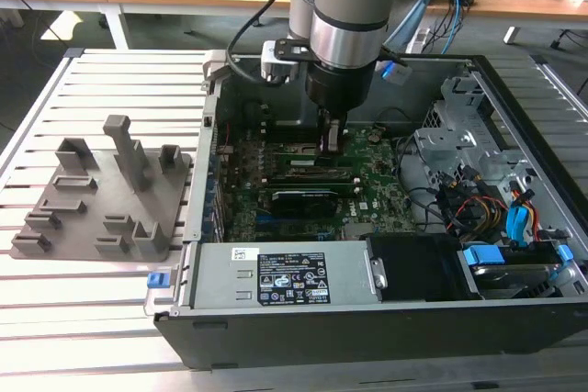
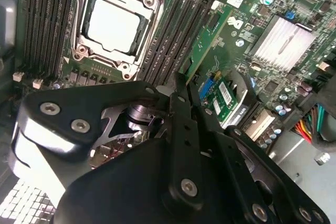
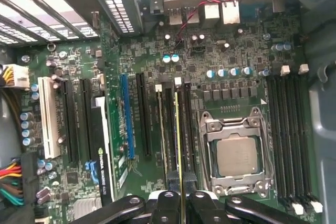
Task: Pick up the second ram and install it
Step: 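Insert the second ram into the second slot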
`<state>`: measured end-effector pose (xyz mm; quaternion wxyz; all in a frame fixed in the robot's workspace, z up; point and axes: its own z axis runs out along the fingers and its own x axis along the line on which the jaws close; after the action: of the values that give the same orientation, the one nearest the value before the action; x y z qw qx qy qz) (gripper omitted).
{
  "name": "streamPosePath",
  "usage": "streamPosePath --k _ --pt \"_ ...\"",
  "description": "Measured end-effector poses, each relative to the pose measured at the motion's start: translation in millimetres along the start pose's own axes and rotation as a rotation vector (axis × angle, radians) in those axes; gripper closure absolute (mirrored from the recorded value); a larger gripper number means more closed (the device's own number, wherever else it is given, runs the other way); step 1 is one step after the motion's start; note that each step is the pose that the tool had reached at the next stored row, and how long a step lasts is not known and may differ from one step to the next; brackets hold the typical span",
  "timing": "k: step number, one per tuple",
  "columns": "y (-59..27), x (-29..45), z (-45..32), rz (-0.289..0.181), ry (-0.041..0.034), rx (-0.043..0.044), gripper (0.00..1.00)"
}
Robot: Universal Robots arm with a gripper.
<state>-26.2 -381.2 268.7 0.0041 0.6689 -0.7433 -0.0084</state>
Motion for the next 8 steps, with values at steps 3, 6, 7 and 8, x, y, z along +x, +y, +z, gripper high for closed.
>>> streamPosePath --k 3,6,7,8 --pt "4.3 -2.0 8.2 -0.001 0.0001 -0.0001 0.86" --pt "5.2 -3.5 13.9 -0.005 0.0001 -0.0001 0.86" --pt "5.6 -4.7 16.5 -0.013 0.0002 -0.0001 0.86" --pt "5.9 -5.1 18.1 -0.016 0.0003 0.0000 0.86"
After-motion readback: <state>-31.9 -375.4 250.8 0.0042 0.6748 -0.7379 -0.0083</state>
